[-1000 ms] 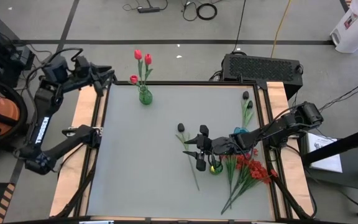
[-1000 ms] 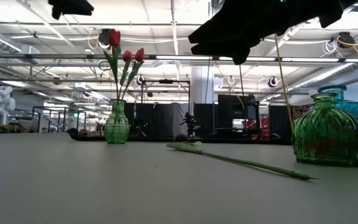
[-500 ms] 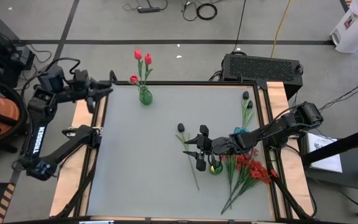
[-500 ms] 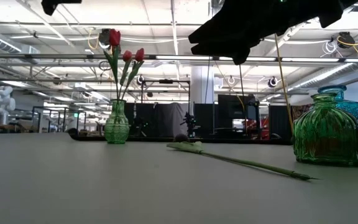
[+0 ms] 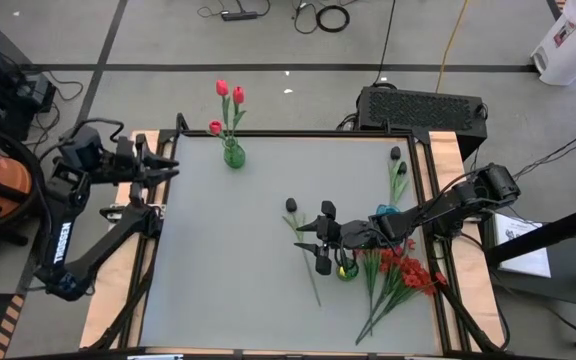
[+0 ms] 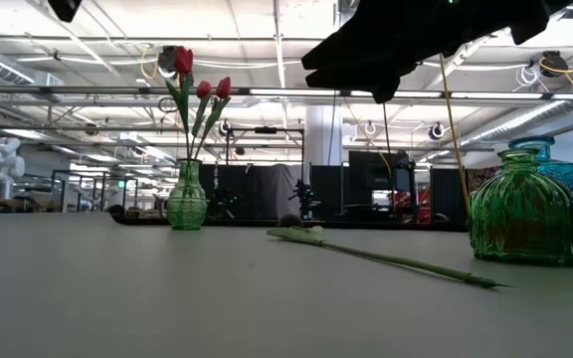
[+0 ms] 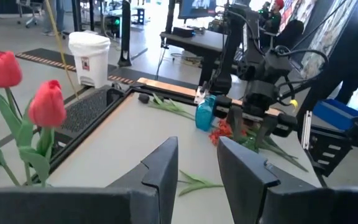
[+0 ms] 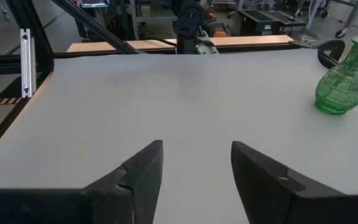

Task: Sort flowers into vase by color
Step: Put the bottom left black flower into the blue vase

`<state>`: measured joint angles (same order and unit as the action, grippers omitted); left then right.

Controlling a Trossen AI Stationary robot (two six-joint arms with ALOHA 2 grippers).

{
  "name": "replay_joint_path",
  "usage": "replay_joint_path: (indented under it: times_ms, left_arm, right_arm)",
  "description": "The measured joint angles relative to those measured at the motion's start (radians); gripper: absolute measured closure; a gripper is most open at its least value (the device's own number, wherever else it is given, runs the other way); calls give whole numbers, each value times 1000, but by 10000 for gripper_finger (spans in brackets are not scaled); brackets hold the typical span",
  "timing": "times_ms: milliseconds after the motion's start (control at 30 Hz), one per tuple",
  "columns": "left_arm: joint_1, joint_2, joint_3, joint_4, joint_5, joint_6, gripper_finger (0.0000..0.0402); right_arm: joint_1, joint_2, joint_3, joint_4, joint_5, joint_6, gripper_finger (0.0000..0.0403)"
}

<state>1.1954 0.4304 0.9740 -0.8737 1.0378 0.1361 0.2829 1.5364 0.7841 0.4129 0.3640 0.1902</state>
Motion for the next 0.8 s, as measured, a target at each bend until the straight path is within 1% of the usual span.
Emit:
replay_joint_path:
  times_ms: [200,300,600,800]
  left_arm:
    - [0,-84,-96,1,4,-25,283]
    - [0,-125,-135,0,29,-27,283]
    - [0,-248,-230,13,35,-26,283]
    - [0,-307,-325,31,34,-27,283]
  right_arm:
    - [-2,0,0,0,0,0,220]
    - [-2,0,0,0,0,0,220]
    - [-2,0,0,1,0,0,220]
    - [-2,0,0,1,0,4,220]
